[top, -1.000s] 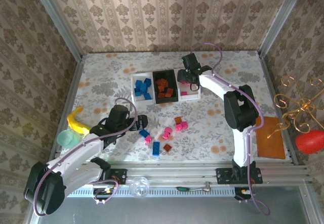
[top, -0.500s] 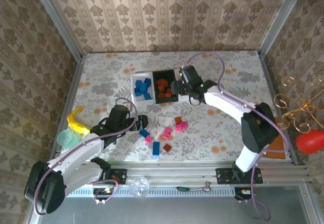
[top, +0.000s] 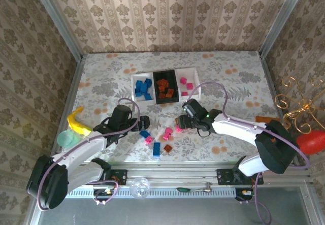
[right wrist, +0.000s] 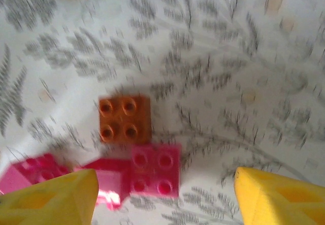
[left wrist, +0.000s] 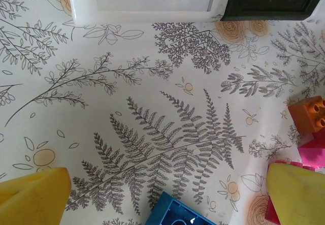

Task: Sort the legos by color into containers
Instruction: Pick up the lego from the center of the table.

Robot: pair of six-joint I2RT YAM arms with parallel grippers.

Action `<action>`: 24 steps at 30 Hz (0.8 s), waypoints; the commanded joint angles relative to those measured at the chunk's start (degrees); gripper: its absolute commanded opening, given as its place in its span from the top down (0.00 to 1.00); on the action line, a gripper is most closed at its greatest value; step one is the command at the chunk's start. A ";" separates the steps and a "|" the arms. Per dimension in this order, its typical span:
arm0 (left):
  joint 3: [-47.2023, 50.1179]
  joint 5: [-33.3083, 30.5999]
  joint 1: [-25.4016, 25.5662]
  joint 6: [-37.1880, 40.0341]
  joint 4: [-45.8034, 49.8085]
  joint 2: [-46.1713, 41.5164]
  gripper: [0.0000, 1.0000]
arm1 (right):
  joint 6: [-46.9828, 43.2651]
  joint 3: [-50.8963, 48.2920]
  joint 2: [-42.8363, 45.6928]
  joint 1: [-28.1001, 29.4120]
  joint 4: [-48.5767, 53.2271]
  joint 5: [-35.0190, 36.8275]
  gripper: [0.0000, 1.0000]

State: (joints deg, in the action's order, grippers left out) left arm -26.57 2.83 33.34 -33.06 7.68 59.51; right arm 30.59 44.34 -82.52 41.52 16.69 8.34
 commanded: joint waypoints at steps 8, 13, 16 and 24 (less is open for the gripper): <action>1.86 1.26 -0.30 -0.51 -2.36 0.17 0.00 | 4.35 -5.66 -0.93 4.16 1.62 -2.47 0.27; 1.96 1.30 -0.30 -0.69 -3.09 0.69 0.00 | 3.63 -4.99 -1.91 4.33 -0.53 -0.10 0.27; 1.95 1.47 -0.30 -1.04 -3.46 1.09 0.00 | 3.00 -3.12 -4.18 4.32 -2.16 0.59 0.27; 2.46 1.32 -0.38 -1.13 -2.59 -0.21 0.00 | 0.96 2.16 -9.07 4.20 -1.87 5.96 0.37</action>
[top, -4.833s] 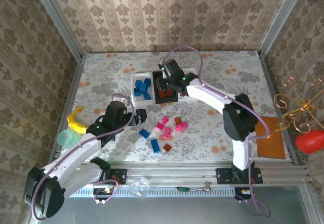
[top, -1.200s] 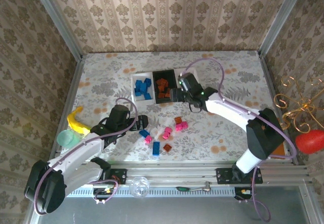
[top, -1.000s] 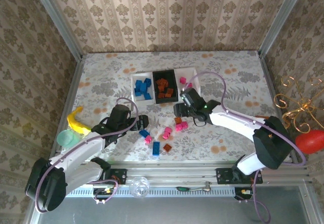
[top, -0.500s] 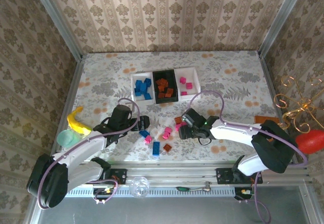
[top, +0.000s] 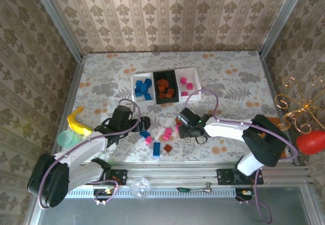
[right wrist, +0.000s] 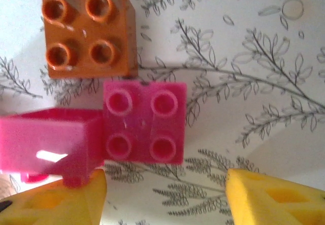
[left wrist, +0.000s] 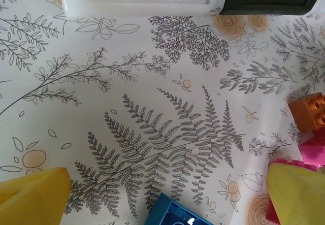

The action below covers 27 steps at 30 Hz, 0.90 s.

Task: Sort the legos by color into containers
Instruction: Pick up the lego from the center of the table.

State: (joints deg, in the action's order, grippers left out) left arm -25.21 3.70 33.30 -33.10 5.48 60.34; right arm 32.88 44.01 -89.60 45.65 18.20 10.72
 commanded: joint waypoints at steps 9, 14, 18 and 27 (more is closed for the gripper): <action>1.26 0.43 -0.52 -1.25 -0.53 -1.12 0.00 | -2.46 4.81 -5.76 0.04 -2.46 4.80 0.46; 1.22 0.95 -0.52 -1.35 -0.73 -0.75 0.00 | -2.55 4.21 -6.36 -0.29 -2.52 4.44 0.62; 1.04 1.15 -0.52 -1.00 -0.23 -1.35 0.00 | -3.57 2.87 -2.41 -0.30 -1.95 3.89 0.68; 0.08 0.63 -0.52 -1.00 0.09 -2.42 0.00 | -8.04 7.59 10.28 -4.87 -0.31 2.48 0.71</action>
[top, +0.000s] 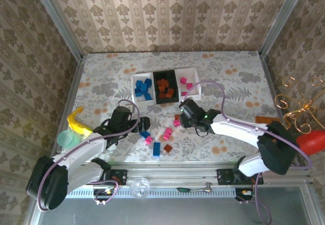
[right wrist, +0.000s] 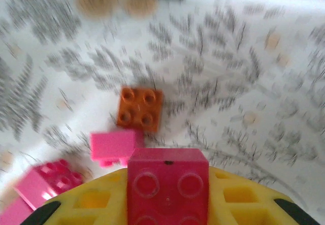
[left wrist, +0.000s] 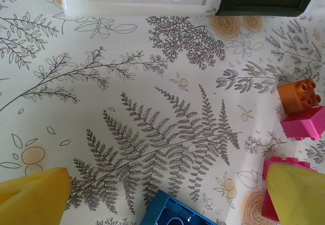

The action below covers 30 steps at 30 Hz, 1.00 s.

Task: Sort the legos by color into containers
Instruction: Pick up the lego from the center of the table, then place the lego in the container.

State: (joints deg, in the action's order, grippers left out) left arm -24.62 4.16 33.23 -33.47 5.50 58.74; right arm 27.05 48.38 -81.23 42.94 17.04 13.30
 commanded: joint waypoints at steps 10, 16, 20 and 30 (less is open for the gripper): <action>-1.39 1.28 -0.10 -0.89 1.41 -0.80 0.00 | -1.21 21.78 -15.78 -13.05 -1.63 0.59 0.71; -2.60 1.57 0.50 0.07 5.04 -2.46 0.00 | 0.19 32.38 -28.43 -16.09 1.53 1.19 0.71; -3.53 1.55 1.71 0.76 6.75 -2.25 0.01 | 0.91 37.19 -33.06 -17.33 3.26 0.08 0.64; -7.99 -1.78 9.83 3.36 12.56 1.90 0.07 | 0.35 35.11 -29.20 -16.27 2.84 -2.40 0.32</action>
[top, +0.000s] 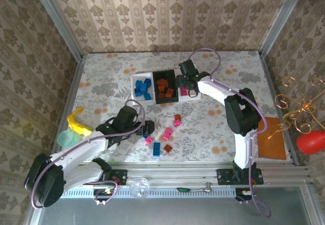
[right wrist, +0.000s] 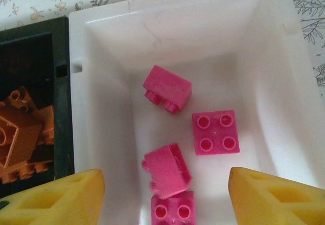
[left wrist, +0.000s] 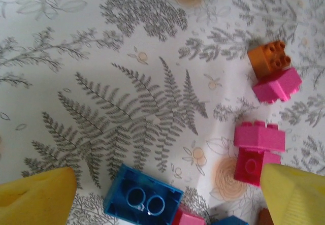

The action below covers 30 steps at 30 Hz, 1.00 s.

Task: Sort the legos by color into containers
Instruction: Place the lego in the container, then pick up the lego from the middle-left of the table.

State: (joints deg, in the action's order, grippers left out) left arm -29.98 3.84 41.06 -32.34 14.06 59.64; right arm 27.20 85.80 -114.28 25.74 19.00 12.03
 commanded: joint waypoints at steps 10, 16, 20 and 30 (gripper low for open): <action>-7.37 -5.67 12.76 3.49 14.03 8.39 0.30 | 1.36 -13.74 12.24 2.65 -2.53 -1.67 0.32; -7.66 -8.37 15.22 3.32 13.79 12.58 0.39 | 1.58 -16.78 14.53 2.65 -3.18 -1.63 0.32; -8.42 -11.15 16.26 3.89 12.82 14.65 0.46 | 1.41 -17.22 15.17 2.65 -3.09 -1.60 0.32; -7.57 -14.54 18.85 3.72 12.39 18.58 0.58 | 0.92 -18.01 16.19 2.48 -2.68 -0.87 0.31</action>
State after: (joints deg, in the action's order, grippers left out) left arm -37.28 -8.03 59.00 -28.91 25.67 77.41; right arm 27.83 68.75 -100.01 28.27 16.47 10.50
